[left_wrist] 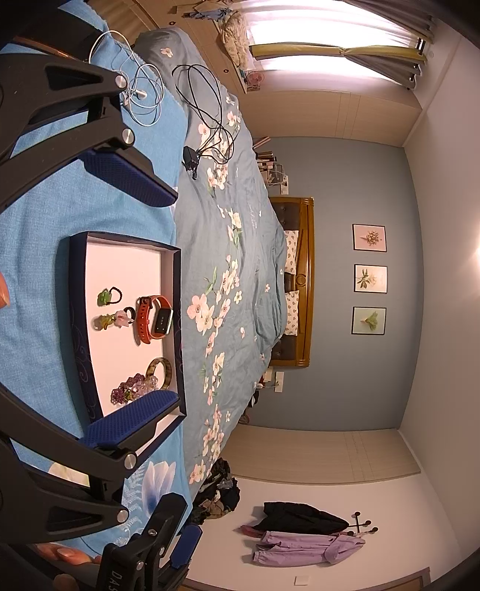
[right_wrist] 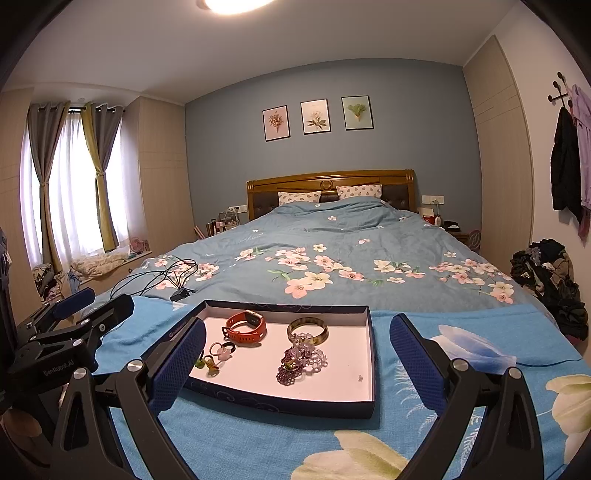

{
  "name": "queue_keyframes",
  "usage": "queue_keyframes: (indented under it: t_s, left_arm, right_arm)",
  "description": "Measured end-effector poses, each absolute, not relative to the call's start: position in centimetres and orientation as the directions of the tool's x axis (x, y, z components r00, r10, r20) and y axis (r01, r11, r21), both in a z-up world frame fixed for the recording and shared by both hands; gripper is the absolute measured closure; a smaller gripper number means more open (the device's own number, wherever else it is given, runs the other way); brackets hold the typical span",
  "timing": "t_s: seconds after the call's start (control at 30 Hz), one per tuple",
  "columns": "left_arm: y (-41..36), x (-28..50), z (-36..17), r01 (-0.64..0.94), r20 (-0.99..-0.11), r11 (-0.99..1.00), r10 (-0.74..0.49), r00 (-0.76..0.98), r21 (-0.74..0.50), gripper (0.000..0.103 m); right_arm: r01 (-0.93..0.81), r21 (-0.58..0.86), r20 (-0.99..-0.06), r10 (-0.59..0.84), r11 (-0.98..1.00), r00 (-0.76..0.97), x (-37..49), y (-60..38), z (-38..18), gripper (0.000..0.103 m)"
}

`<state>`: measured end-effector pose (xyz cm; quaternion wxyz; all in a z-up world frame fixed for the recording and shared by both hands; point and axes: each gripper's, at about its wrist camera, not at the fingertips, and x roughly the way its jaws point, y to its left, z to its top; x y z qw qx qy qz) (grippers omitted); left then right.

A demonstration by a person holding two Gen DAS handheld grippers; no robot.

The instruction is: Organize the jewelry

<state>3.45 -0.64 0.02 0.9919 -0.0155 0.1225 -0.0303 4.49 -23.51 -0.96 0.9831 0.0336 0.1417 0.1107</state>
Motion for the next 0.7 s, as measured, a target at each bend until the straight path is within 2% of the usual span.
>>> queue_keyframes:
  t_s: [0.7]
  left_arm:
    - [-0.19, 3.43, -0.19, 0.043, -0.244, 0.998, -0.051, 0.968, -0.037, 0.005]
  right_arm:
    - [-0.210, 0.100, -0.270, 0.229, 0.973, 0.935, 4.50, -23.74, -0.91, 0.007]
